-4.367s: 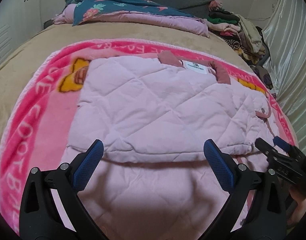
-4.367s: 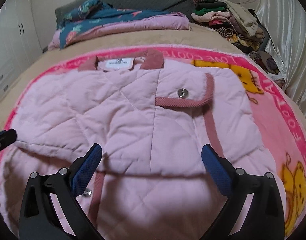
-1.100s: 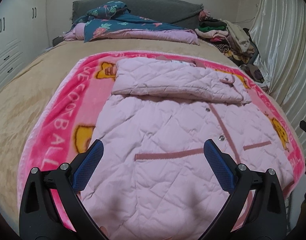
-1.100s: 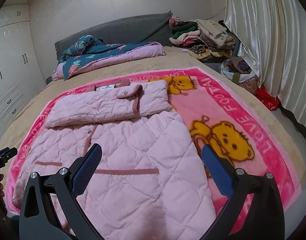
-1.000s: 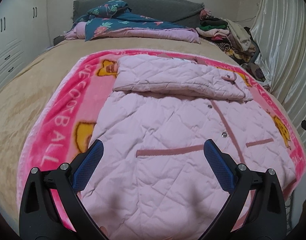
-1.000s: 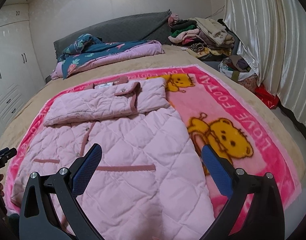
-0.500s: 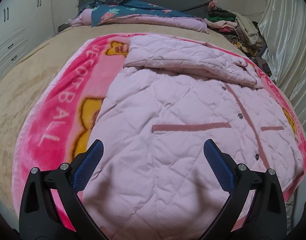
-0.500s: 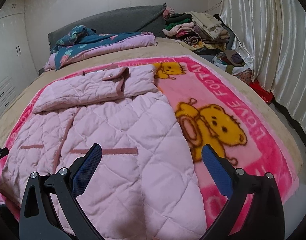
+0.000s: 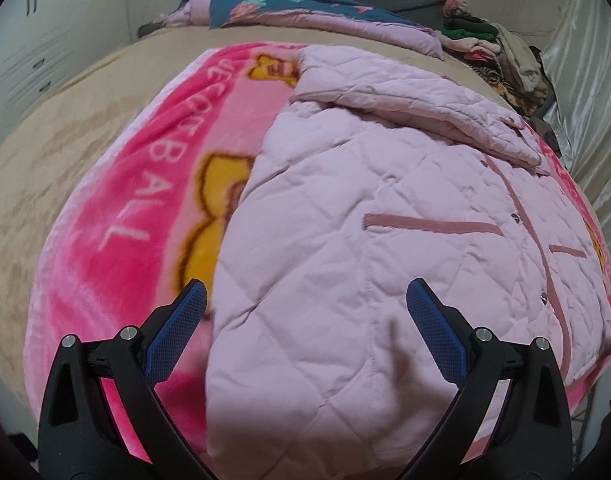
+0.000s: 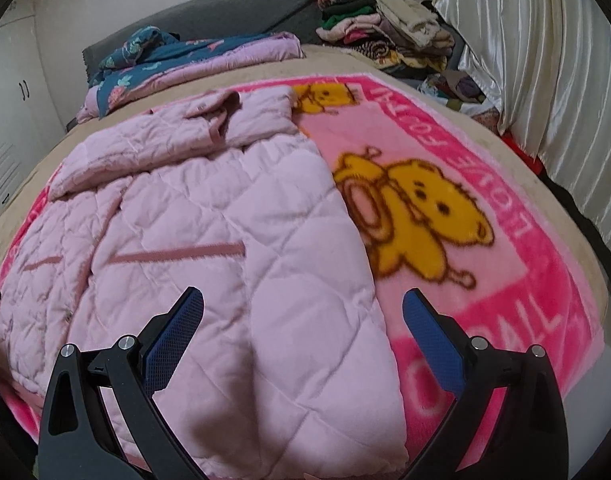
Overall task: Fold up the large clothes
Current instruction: 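Grasp the ribbed jacket hem with the right gripper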
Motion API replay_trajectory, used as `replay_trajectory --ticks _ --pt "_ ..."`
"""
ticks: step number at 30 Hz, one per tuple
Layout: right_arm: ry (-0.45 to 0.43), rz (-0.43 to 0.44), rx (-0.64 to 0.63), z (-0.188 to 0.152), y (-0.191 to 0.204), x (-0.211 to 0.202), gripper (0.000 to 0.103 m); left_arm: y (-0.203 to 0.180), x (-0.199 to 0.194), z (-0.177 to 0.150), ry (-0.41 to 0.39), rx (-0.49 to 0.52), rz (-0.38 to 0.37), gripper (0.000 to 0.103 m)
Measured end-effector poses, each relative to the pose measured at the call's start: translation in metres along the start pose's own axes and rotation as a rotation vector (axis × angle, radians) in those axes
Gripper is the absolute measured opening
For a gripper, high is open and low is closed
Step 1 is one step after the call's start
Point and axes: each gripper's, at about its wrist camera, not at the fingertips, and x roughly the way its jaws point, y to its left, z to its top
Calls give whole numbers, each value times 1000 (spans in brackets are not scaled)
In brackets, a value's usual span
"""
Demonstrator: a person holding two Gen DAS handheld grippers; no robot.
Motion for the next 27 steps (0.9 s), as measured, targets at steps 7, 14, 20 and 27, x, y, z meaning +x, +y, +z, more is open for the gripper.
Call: replay_trajectory --ticks 7,14,20,27 --pt "60 -4 60 -19 -21 16 99 21 7 -8 61 -72 -6 94" --pt "95 59 110 -42 -29 24 99 34 21 -17 160 -154 -55 94" --pt "99 105 160 -50 -37 22 99 31 25 -23 195 -155 -90 94" --pt "104 154 168 -59 -41 19 95 13 29 -31 228 -97 -143 93"
